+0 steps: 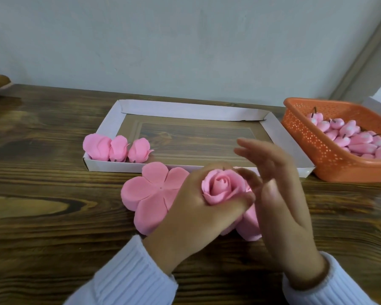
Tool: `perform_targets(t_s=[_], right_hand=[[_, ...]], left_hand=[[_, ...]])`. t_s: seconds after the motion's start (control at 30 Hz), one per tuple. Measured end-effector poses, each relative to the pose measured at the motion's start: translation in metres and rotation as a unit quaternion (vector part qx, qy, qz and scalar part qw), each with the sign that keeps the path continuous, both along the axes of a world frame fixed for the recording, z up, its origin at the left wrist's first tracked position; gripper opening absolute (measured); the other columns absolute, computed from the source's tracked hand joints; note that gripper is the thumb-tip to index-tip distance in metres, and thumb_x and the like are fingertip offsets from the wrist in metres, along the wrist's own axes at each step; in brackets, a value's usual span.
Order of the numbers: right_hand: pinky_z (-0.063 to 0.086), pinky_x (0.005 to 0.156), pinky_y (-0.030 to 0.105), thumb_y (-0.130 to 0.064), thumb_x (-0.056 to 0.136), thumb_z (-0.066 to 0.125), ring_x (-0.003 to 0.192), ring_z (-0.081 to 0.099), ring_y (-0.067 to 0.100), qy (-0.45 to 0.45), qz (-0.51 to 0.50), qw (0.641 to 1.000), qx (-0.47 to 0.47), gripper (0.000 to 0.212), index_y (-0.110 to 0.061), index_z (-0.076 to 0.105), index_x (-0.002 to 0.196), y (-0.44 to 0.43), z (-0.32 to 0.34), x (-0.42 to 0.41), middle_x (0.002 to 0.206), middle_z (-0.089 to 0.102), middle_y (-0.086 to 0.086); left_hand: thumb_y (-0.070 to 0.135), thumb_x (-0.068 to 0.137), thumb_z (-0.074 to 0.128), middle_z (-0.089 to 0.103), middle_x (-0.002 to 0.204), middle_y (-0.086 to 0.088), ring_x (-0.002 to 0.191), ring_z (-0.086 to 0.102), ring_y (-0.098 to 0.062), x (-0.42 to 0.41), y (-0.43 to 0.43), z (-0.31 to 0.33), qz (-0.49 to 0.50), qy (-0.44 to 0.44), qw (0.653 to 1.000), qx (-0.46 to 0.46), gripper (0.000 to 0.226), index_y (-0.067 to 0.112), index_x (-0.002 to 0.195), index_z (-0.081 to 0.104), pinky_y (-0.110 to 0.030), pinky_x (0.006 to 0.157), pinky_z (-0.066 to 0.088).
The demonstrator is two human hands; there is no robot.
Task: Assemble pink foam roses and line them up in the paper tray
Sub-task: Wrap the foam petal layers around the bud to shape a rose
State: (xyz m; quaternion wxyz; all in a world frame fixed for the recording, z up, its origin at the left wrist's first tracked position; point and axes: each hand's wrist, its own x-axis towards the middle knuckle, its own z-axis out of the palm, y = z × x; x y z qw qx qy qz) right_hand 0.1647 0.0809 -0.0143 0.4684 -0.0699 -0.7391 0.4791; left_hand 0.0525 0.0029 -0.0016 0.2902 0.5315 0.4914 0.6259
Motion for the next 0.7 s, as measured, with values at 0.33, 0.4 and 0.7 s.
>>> perform_targets(t_s=[0.33,0.4,0.7], right_hand=[[0.053,0.071,0.032,-0.016,0.087,0.059,0.08,0.06,0.03,-0.088,0.136,0.962,-0.22,0.032,-0.003,0.048,0.113,-0.003,0.006,-0.006,0.106,0.064,0.02],[0.05,0.068,0.03,-0.018,0.086,0.063,0.075,0.056,0.03,-0.097,0.17,0.954,-0.227,0.041,-0.002,0.047,0.12,-0.006,0.005,-0.008,0.107,0.063,0.02],[0.049,0.061,0.024,-0.03,0.089,0.061,0.062,0.057,0.015,-0.051,0.234,0.908,-0.342,0.035,-0.001,0.062,0.108,-0.008,0.001,-0.011,0.07,0.059,0.012]], left_hand=[[0.042,0.072,0.067,0.071,0.083,0.002,0.078,0.069,-0.018,-0.003,0.005,-0.003,0.015,-0.245,0.969,0.023,0.034,0.019,0.096,0.069,-0.026,0.056,0.054],[0.043,0.07,0.068,0.073,0.087,0.003,0.068,0.067,-0.012,-0.003,0.004,-0.002,0.018,-0.234,0.972,0.018,0.037,0.016,0.094,0.066,-0.016,0.045,0.046],[0.04,0.066,0.07,0.054,0.042,0.007,0.032,0.041,-0.002,0.0,0.0,0.0,-0.031,-0.208,0.978,-0.01,0.026,0.031,0.09,0.075,-0.015,0.037,0.037]])
